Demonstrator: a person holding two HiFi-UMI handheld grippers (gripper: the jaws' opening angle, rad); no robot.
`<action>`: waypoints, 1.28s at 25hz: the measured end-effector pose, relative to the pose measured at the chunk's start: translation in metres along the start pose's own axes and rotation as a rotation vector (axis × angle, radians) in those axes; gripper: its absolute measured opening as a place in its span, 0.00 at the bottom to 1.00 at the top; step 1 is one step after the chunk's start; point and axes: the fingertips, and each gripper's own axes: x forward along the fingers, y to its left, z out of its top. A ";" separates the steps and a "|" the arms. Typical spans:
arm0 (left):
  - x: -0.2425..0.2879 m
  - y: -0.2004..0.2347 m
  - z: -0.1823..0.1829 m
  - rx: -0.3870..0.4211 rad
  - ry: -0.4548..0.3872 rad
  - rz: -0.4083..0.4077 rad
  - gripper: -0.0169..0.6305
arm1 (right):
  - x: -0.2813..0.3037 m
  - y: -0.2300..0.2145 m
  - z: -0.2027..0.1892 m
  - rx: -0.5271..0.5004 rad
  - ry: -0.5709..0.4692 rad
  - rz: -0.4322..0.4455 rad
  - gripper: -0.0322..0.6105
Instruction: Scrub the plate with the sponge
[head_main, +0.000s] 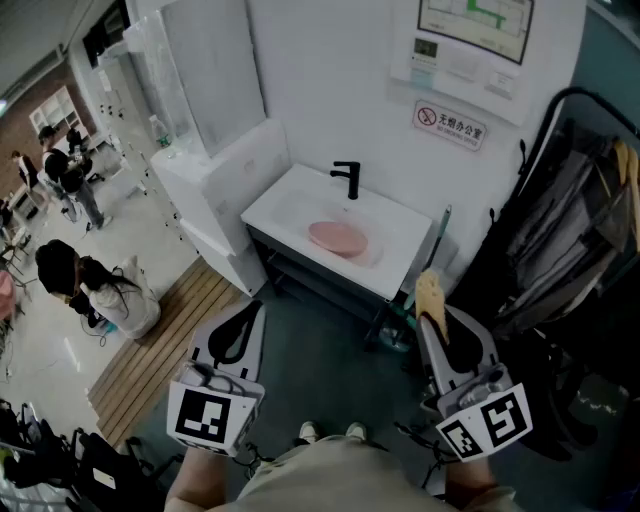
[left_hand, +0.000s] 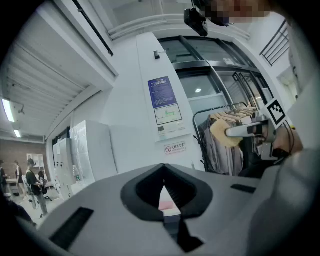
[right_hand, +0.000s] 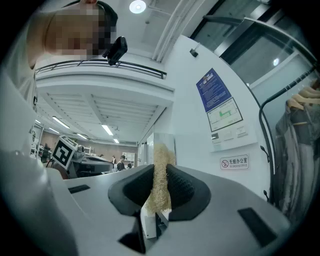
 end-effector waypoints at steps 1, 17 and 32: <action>0.001 -0.002 0.000 0.006 0.003 -0.001 0.04 | -0.001 -0.003 0.000 0.001 0.000 -0.001 0.17; 0.027 -0.053 -0.003 0.015 0.039 0.014 0.04 | -0.019 -0.046 -0.014 -0.002 0.040 0.058 0.17; 0.047 -0.076 -0.035 0.008 0.098 0.029 0.04 | -0.010 -0.068 -0.061 0.052 0.090 0.117 0.17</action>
